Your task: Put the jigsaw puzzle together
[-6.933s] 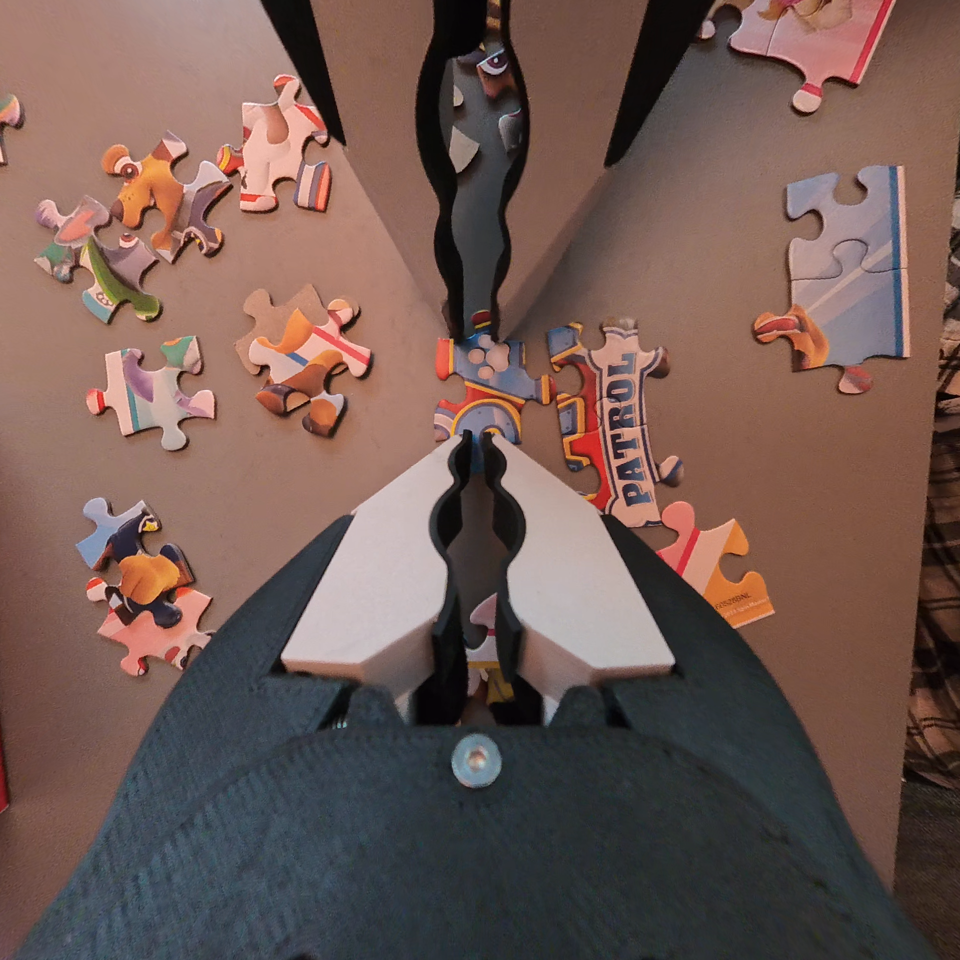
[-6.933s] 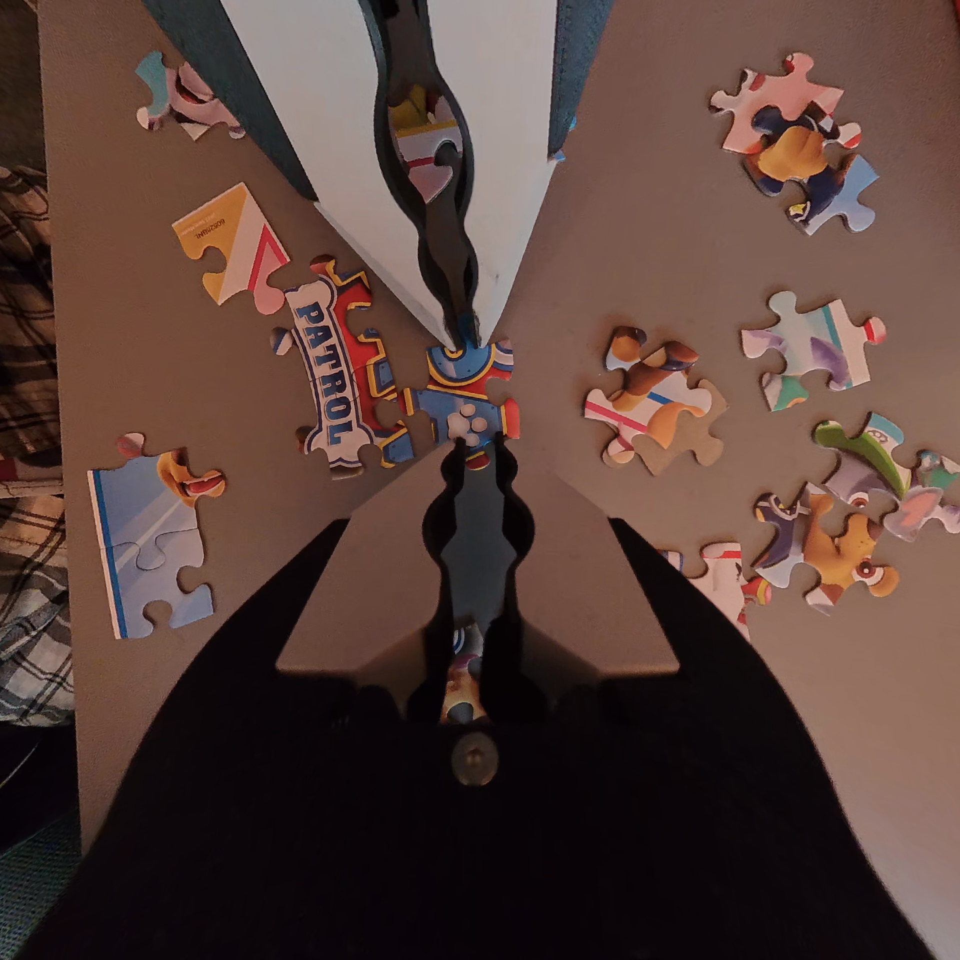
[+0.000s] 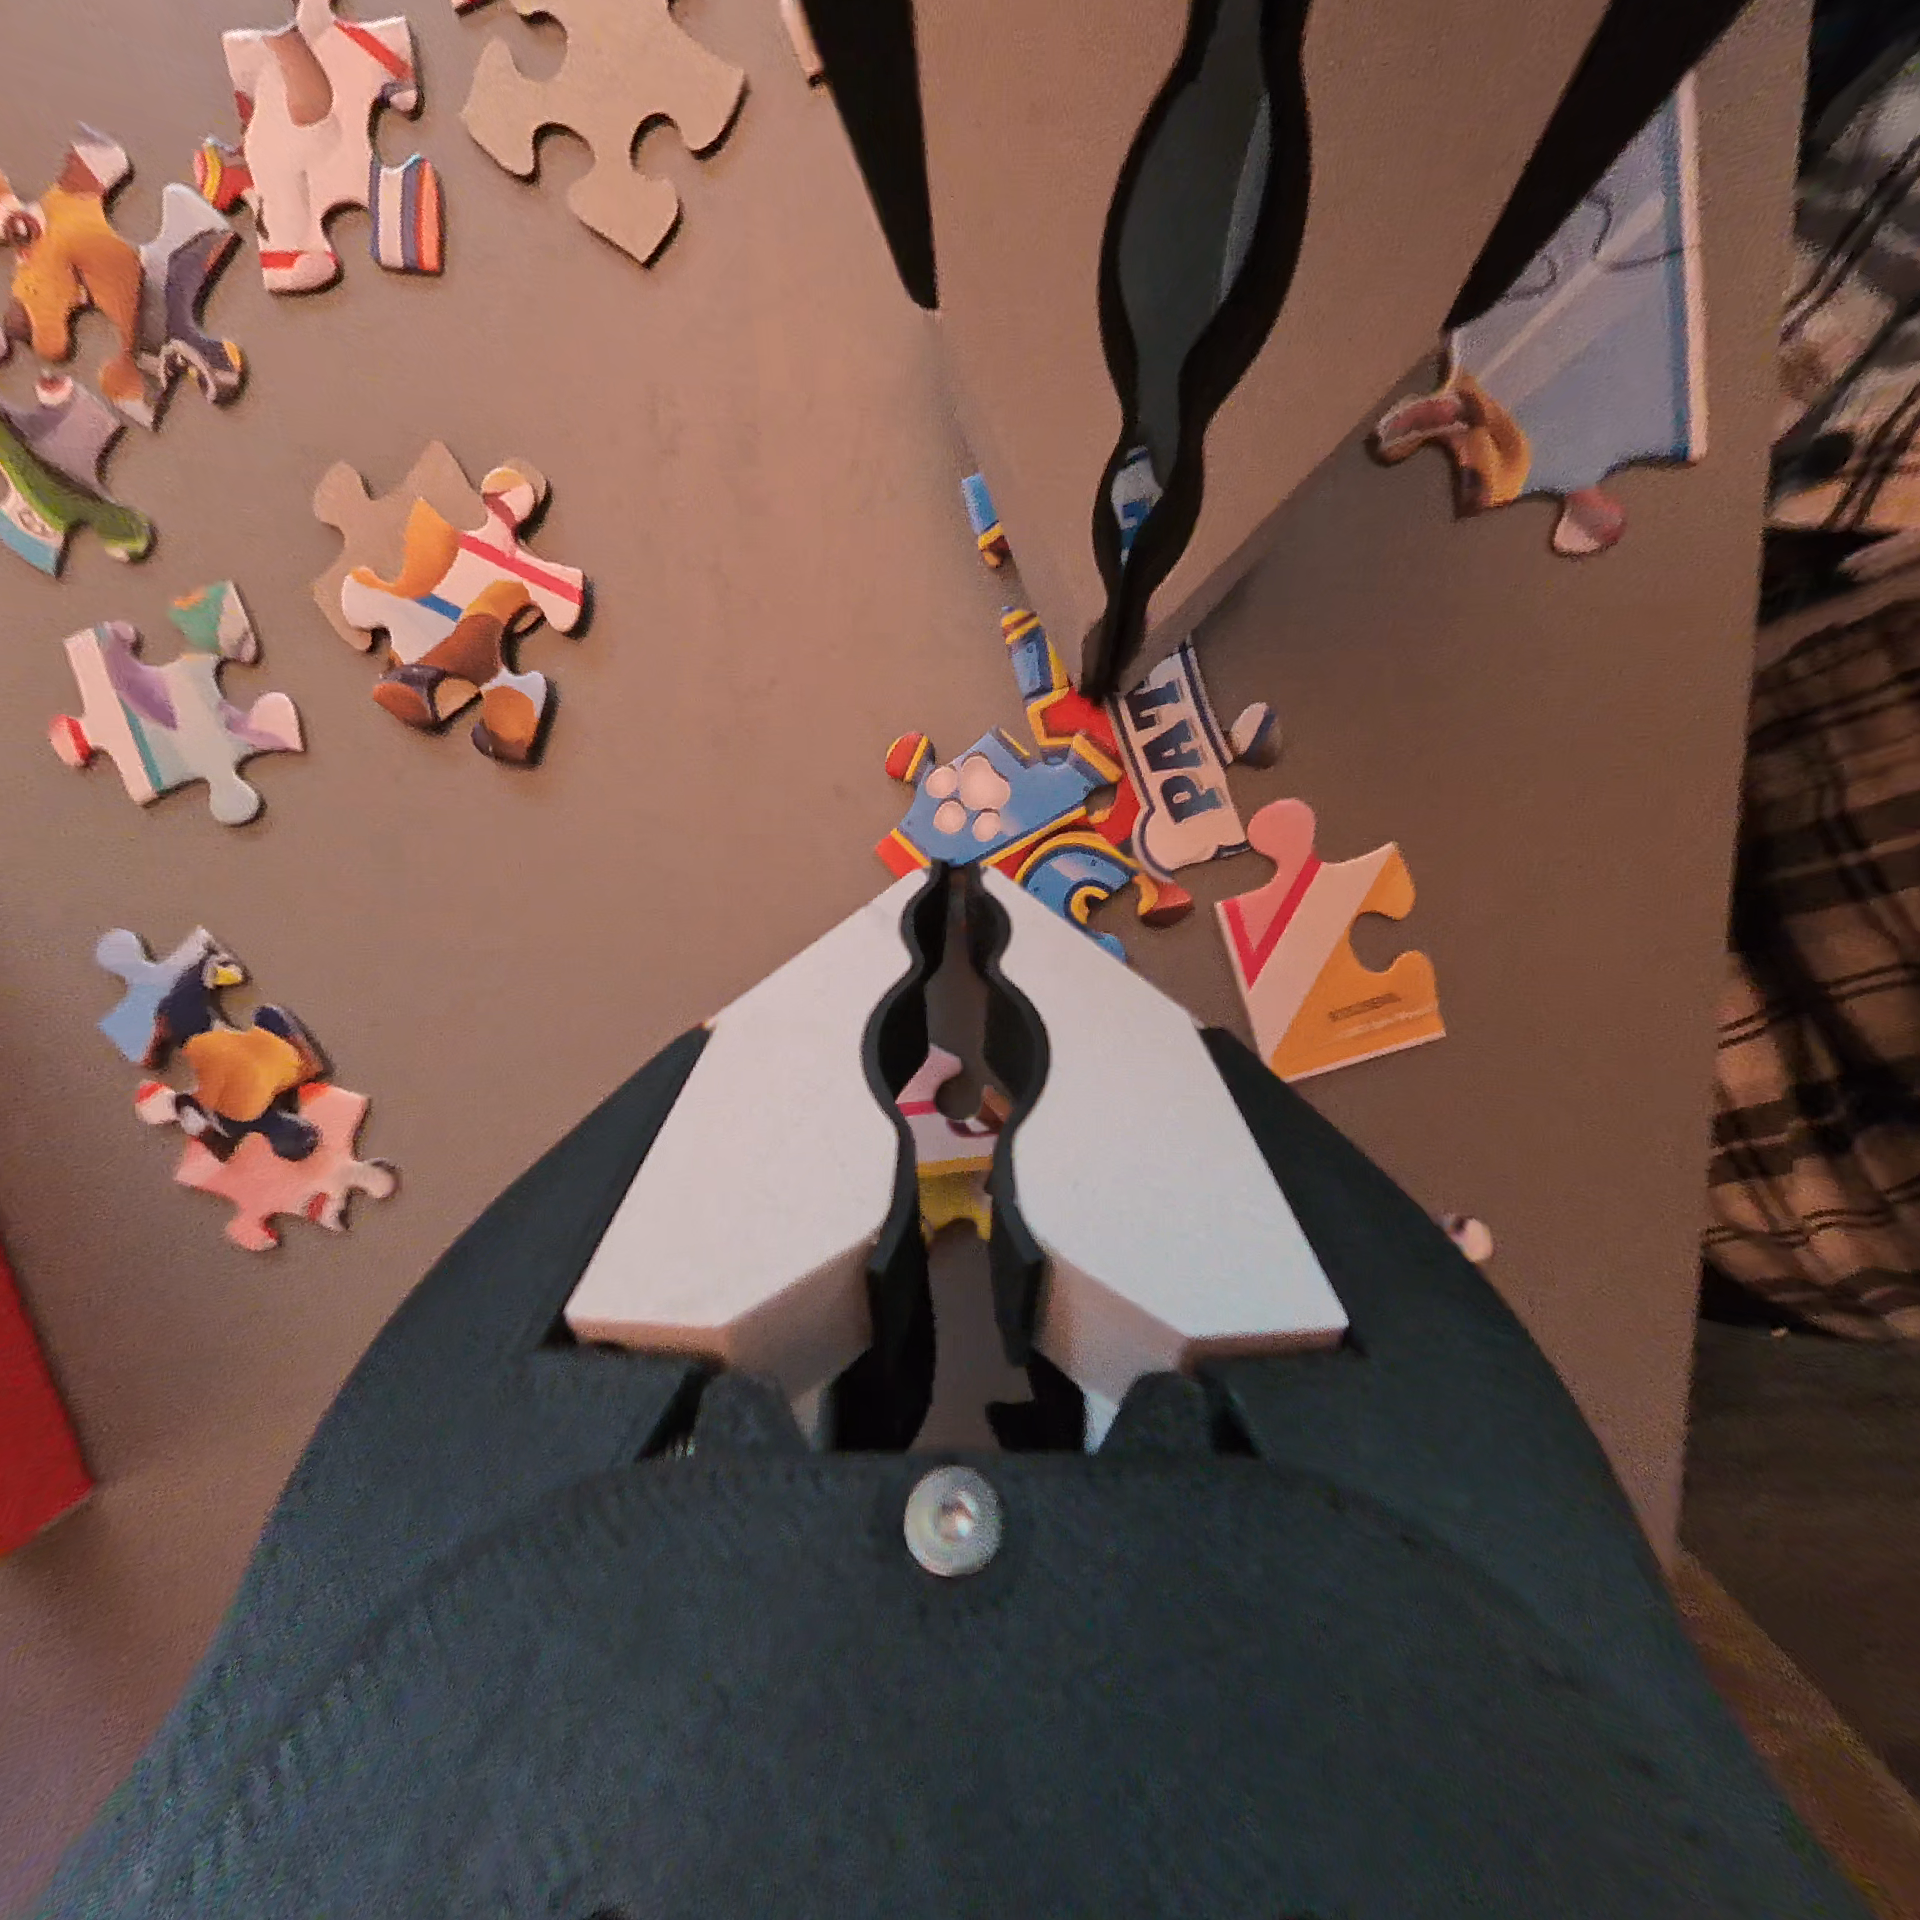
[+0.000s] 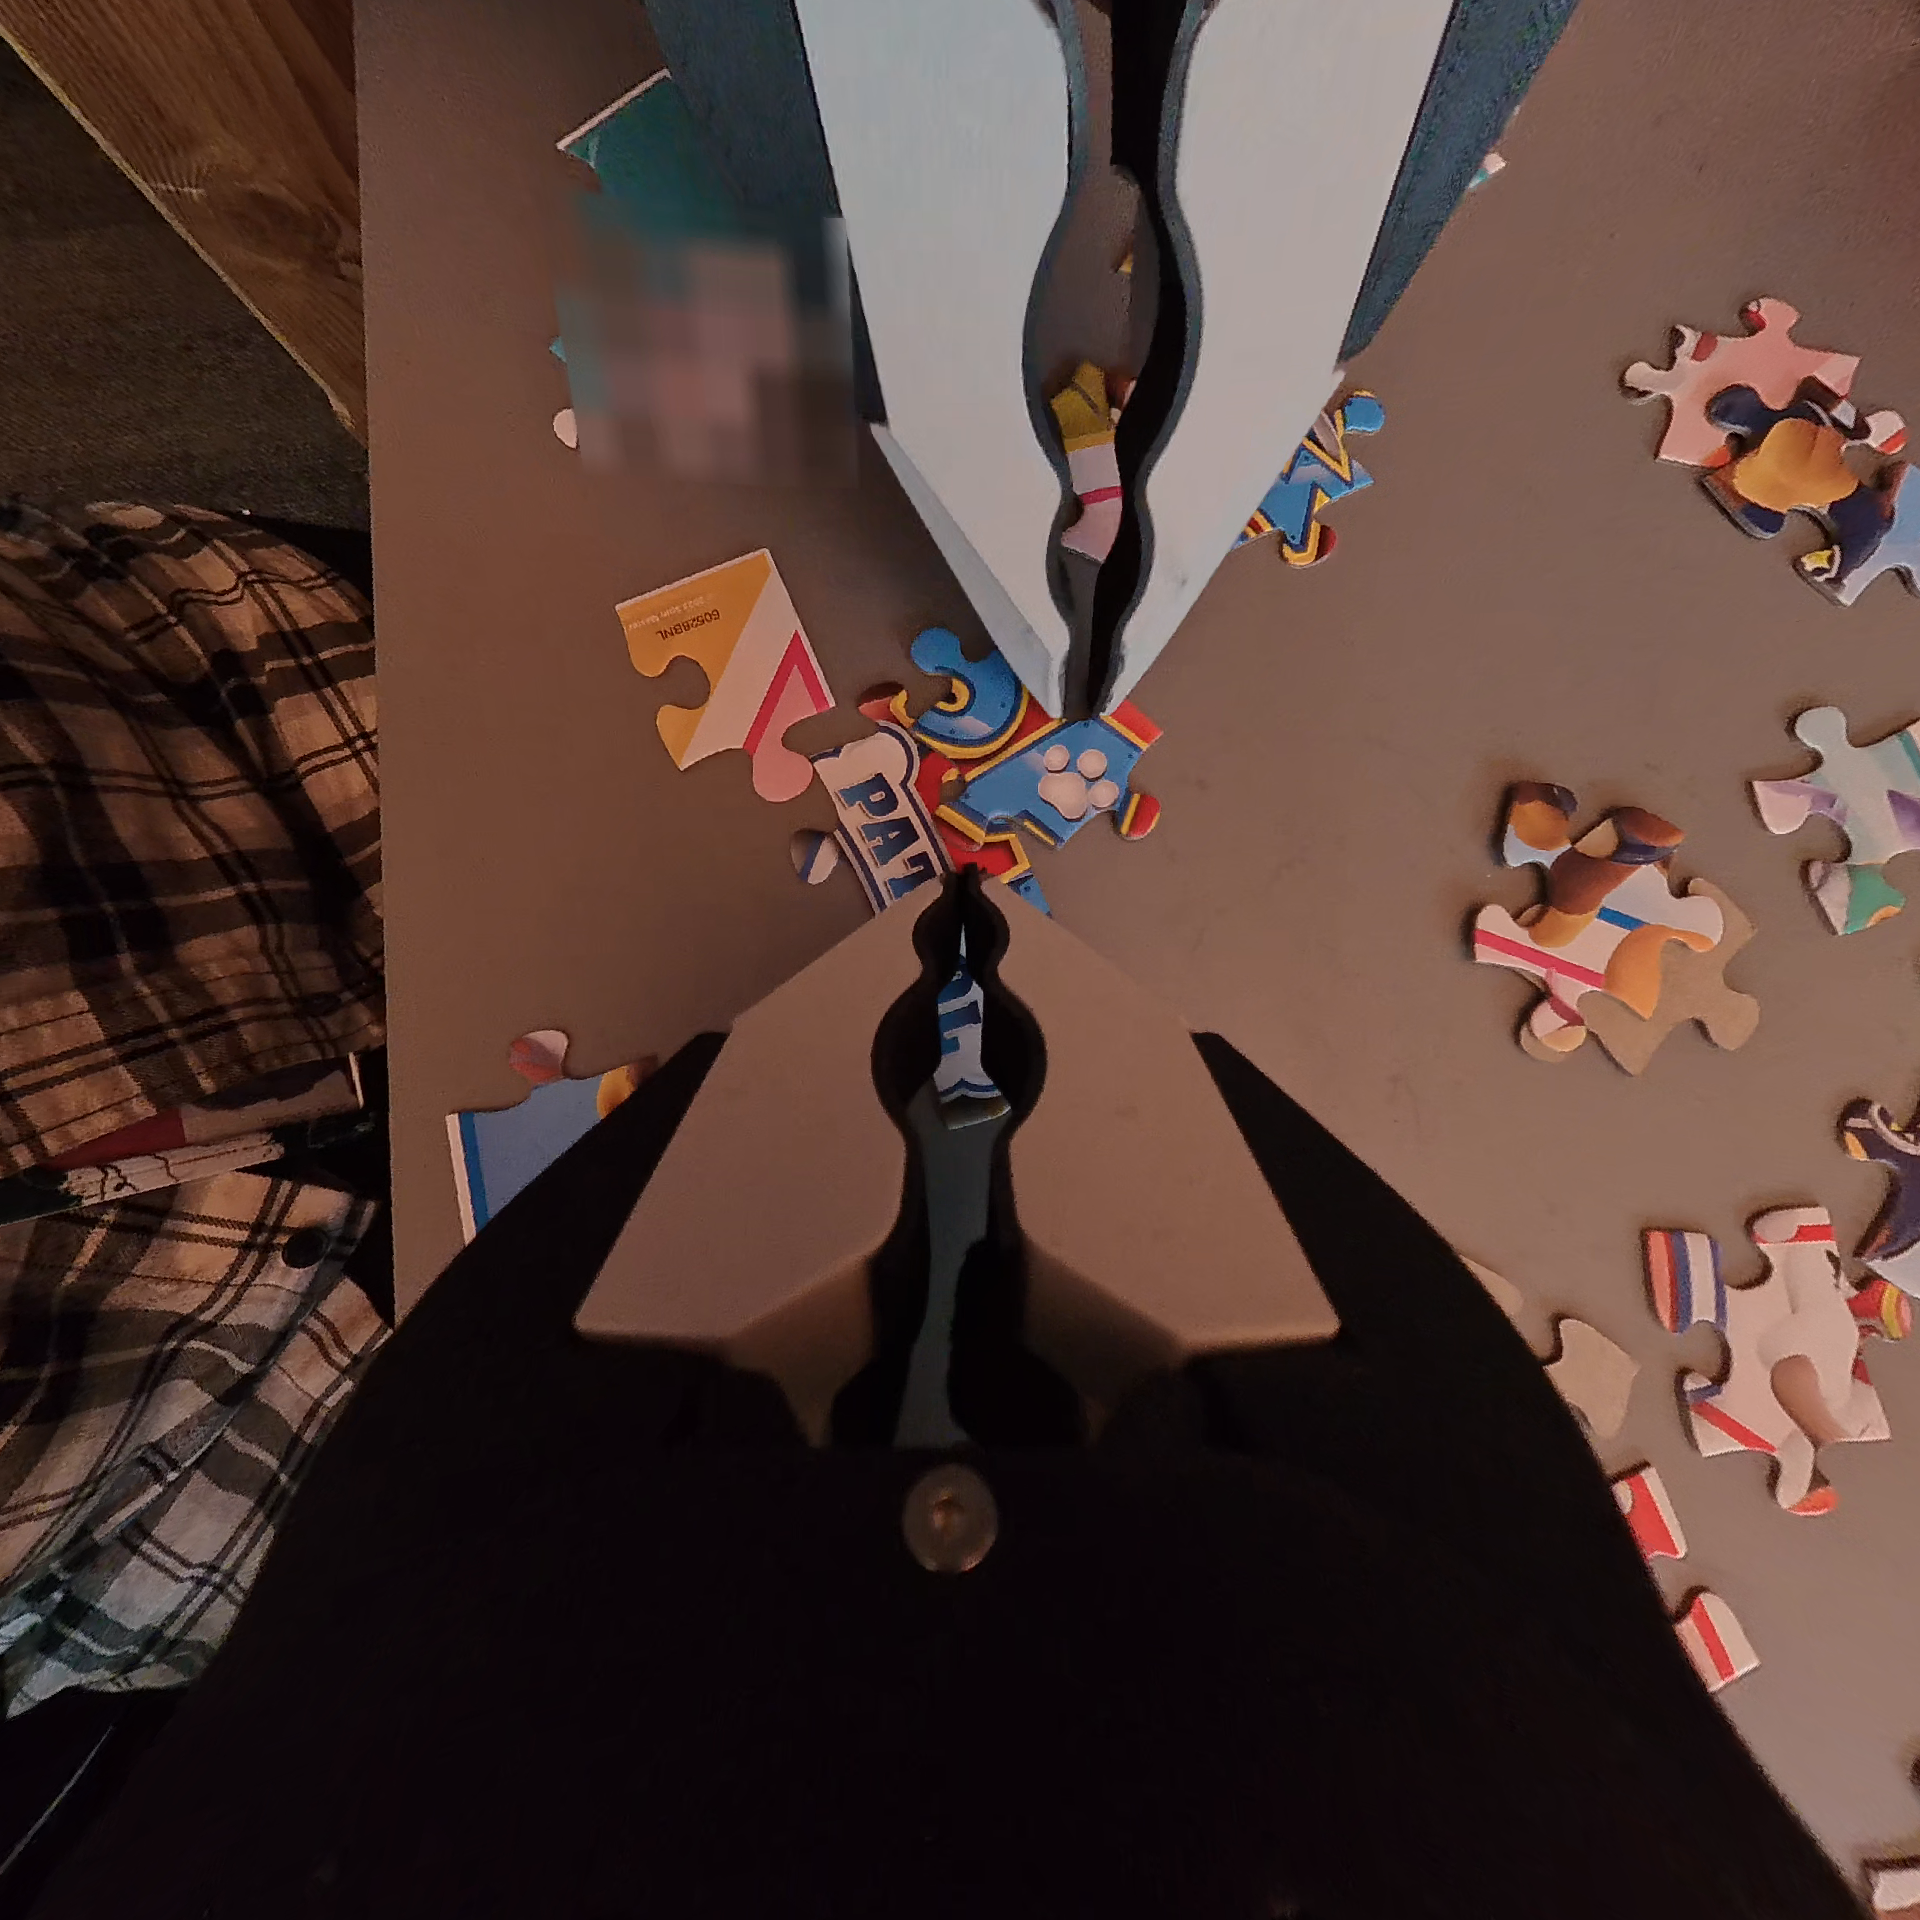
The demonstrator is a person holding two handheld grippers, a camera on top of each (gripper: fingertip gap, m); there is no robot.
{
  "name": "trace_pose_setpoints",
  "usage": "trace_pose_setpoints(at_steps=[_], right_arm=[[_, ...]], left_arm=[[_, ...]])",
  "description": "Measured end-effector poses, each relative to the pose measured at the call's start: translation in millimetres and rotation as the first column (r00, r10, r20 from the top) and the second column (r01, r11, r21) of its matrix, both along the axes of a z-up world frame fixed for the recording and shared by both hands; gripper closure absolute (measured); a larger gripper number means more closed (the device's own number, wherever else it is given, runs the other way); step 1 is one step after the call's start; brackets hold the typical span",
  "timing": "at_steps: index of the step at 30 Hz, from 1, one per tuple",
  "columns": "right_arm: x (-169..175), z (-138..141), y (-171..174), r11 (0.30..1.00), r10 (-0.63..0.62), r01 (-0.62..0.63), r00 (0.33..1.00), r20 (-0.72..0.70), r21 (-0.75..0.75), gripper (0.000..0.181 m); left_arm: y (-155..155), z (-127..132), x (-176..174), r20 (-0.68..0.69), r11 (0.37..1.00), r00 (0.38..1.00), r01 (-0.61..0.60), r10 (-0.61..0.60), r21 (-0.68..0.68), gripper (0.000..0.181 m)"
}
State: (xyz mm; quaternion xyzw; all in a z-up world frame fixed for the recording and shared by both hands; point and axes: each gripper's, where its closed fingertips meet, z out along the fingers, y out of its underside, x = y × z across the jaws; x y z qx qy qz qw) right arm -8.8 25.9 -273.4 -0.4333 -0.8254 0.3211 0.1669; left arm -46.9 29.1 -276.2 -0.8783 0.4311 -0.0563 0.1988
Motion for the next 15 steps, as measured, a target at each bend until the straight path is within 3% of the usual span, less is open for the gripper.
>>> trace_pose_setpoints(at_steps=[8,15], right_arm=[[-0.7,1.8,0.3,0.998,0.010,-0.010,1.000,0.005,0.054,0.181],[-8.2,0.5,-3.2,0.999,0.000,0.000,1.000,-0.002,0.042,0.181]], left_arm=[[0.4,-0.6,-1.5,-0.116,0.985,0.978,0.174,-0.171,0.011,0.176],[3.5,-0.8,-0.7,-0.110,0.978,0.972,0.211,-0.209,0.007,0.172]])
